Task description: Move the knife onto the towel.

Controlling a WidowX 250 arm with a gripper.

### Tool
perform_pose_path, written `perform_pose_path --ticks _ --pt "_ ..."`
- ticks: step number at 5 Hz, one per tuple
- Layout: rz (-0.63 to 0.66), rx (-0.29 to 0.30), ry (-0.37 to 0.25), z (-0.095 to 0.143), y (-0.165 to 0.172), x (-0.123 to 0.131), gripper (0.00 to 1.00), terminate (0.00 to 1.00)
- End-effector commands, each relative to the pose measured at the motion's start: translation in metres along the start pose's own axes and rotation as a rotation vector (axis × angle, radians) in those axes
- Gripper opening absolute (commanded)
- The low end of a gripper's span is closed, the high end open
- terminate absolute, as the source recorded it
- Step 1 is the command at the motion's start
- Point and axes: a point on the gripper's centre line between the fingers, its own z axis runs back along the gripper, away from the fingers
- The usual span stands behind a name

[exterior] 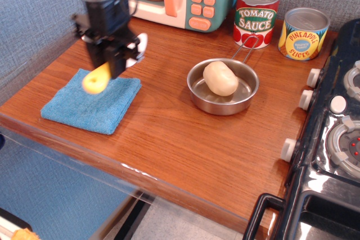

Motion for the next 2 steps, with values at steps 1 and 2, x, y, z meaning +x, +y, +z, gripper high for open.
perform_pose_path --ticks 1,2 --pt "0.053 0.025 -0.016 0.0073 0.0176 -0.0253 0.00 0.00" --pt "0.064 0.014 -0.033 0.0078 0.0176 -0.0268 0.00 0.00"
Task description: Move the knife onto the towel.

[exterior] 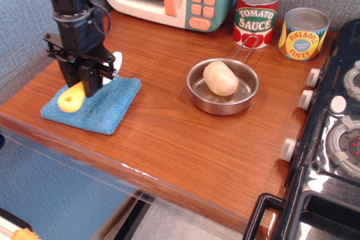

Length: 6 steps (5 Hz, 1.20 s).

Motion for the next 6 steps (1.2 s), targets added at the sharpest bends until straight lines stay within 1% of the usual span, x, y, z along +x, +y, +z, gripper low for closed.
perform_pose_path --ticks 1,2,3,4,5,6 --pt "0.010 0.005 -0.066 0.019 0.002 0.002 1.00 0.00" --pt "0.004 0.002 -0.070 0.020 0.000 0.003 1.00 0.00" --pt "-0.024 0.005 -0.080 0.025 -0.002 0.003 1.00 0.00" --pt "-0.062 -0.017 -0.096 0.036 -0.014 0.004 1.00 0.00" --pt "-0.083 -0.034 -0.102 0.040 -0.022 0.005 1.00 0.00" --pt "-0.065 -0.042 -0.105 0.039 -0.025 0.006 1.00 0.00"
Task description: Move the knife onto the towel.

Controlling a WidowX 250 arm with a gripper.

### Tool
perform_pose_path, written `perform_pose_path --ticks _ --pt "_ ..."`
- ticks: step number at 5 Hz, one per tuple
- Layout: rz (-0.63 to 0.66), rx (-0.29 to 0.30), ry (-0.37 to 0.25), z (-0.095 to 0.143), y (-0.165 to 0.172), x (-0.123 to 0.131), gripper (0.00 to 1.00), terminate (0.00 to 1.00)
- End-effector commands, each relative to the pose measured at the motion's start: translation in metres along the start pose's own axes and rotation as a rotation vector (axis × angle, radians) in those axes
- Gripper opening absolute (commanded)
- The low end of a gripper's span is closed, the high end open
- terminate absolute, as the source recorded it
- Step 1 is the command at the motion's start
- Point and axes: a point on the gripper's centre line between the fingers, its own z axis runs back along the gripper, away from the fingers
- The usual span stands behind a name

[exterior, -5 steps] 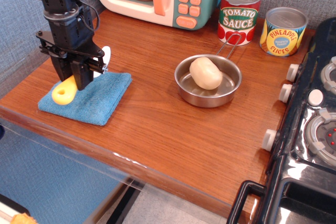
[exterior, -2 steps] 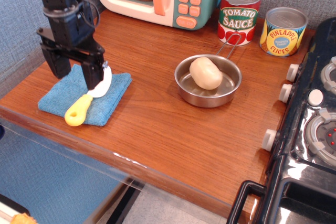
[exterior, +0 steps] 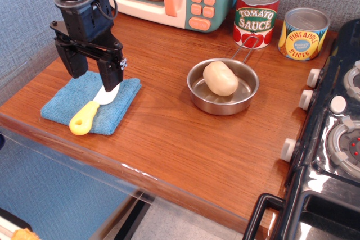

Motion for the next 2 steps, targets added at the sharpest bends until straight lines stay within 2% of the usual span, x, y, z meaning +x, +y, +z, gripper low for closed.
perform_pose_path --ticks 1,2 --pt "0.005 0.015 -0.045 0.0156 -0.0044 0.0033 1.00 0.00" --pt "0.005 0.015 -0.045 0.0156 -0.0044 0.0033 1.00 1.00"
